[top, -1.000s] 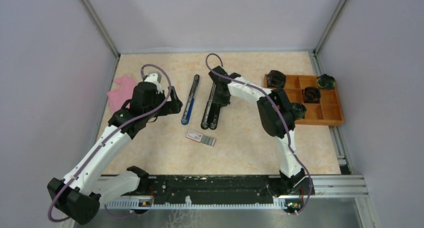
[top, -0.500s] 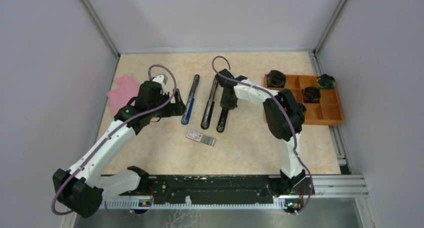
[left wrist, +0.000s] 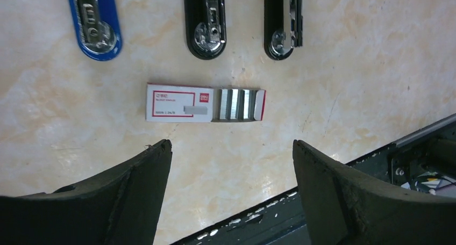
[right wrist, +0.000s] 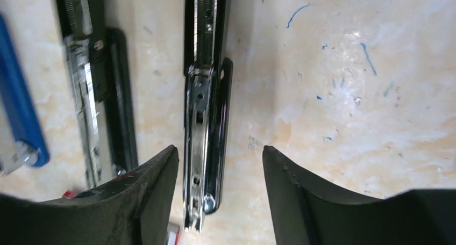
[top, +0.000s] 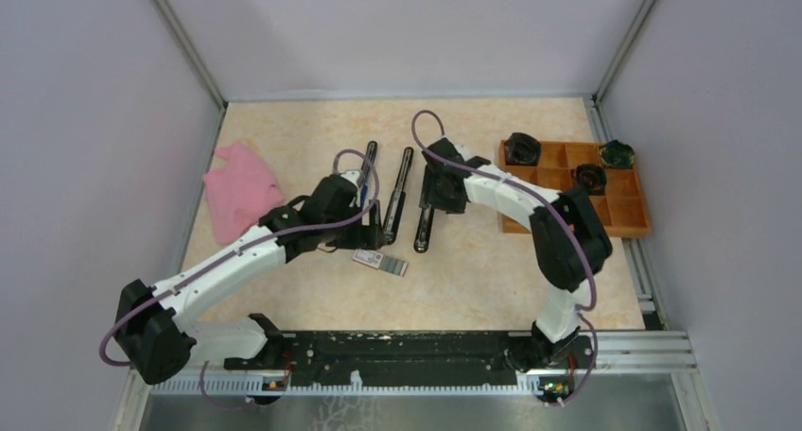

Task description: Load the staples into the stapler

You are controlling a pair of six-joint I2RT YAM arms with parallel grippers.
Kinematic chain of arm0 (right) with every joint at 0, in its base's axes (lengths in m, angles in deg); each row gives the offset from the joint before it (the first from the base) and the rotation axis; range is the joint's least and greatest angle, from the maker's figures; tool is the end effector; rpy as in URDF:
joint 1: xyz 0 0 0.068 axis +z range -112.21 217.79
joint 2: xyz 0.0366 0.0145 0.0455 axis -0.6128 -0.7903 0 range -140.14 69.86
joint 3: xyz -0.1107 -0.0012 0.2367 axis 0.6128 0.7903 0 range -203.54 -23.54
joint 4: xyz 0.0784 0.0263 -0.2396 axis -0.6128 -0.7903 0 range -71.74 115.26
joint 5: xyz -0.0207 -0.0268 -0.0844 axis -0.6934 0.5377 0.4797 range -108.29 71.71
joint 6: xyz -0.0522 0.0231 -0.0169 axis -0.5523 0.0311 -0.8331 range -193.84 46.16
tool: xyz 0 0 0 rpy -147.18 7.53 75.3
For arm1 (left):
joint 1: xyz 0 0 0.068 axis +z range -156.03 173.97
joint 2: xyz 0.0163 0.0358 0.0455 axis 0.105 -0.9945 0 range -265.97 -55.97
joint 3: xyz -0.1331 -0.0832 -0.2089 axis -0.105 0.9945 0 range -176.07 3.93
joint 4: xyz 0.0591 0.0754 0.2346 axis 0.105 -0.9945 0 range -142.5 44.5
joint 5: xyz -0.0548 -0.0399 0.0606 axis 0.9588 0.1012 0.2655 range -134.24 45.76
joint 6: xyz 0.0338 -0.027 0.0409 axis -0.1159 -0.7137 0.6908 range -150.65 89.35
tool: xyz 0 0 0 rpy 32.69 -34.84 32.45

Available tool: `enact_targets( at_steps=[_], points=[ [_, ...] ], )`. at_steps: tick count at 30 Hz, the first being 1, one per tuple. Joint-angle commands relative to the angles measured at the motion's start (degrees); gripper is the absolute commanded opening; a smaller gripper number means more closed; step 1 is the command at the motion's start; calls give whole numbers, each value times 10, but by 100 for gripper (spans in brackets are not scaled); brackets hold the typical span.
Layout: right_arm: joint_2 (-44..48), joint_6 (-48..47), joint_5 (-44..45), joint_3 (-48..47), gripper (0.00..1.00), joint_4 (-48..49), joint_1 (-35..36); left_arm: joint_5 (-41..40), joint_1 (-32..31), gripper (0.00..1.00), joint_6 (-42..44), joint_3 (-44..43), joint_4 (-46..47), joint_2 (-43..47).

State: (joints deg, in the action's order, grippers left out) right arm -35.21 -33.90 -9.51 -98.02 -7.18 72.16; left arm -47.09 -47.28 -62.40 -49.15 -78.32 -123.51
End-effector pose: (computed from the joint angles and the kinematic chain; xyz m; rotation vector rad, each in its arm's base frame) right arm 0.3115 0.2050 0.1838 0.1787 2.6616 0.2231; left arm 0.1874 -0.1614 0.2591 0.1801 2.4570 -0.5237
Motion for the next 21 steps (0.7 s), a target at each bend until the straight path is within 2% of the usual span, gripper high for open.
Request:
enact_targets(
  at_steps=[1, 6, 11, 18, 21],
  points=[
    [125, -48, -1, 54, 61, 72, -3, -26, -36, 85, -48, 4, -9, -31],
    [234, -104, -28, 157, 64, 146, -3, -37, -65, 74, -74, 6, -7, -59],
    [305, -118, -76, 240, 64, 202, -3, -40, -80, 67, -83, 11, -3, -76],
    [352, -97, -165, 330, 59, 269, 2, -24, -85, 55, -83, 19, 25, -110],
    [353, -89, -179, 357, 57, 293, 3, -13, -85, 47, -81, 16, 36, -127]
  ],
)
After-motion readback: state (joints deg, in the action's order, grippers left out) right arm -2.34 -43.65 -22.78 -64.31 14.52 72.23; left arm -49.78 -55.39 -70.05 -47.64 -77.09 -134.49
